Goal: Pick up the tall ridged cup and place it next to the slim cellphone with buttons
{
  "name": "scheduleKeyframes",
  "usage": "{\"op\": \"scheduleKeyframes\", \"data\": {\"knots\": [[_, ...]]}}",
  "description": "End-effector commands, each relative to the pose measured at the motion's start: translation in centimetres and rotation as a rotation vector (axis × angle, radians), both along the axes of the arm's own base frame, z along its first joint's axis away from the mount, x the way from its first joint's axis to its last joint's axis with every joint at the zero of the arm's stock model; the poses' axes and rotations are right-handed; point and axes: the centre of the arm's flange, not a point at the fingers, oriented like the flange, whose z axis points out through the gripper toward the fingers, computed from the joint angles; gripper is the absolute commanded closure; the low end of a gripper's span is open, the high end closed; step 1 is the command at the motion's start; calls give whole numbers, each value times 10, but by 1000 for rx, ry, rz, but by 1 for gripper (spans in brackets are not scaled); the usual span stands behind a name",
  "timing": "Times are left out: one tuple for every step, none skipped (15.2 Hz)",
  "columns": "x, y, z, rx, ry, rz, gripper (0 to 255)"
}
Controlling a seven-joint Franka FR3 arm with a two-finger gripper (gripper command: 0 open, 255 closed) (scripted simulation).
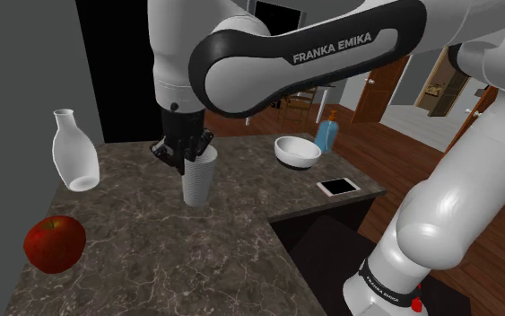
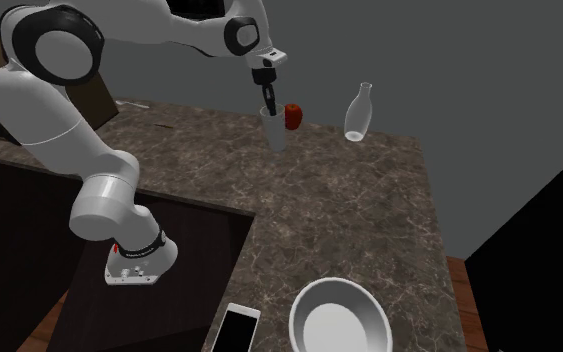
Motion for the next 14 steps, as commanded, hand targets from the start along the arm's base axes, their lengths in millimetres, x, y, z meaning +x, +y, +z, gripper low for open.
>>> {"op": "scheduleKeyframes", "data": {"knots": [[-1, -1, 11, 0, 0, 0, 255], [-1, -1, 17, 0, 0, 0, 255], [-1, -1, 22, 0, 0, 0, 255], [-1, -1, 27, 0, 0, 0, 255], [-1, -1, 32, 0, 0, 0, 255], [-1, -1, 38, 0, 0, 0, 255], [-1, -1, 43, 0, 0, 0, 255], [-1, -1, 48, 0, 0, 0, 255], [-1, -1, 54, 0, 0, 0, 255], [-1, -1, 59, 0, 0, 0, 255], [-1, -1, 64, 0, 0, 0, 255], [-1, -1, 69, 0, 0, 0, 255], [-1, -1, 75, 0, 0, 0, 255], [-1, -1, 80, 0, 0, 0, 255]]}}
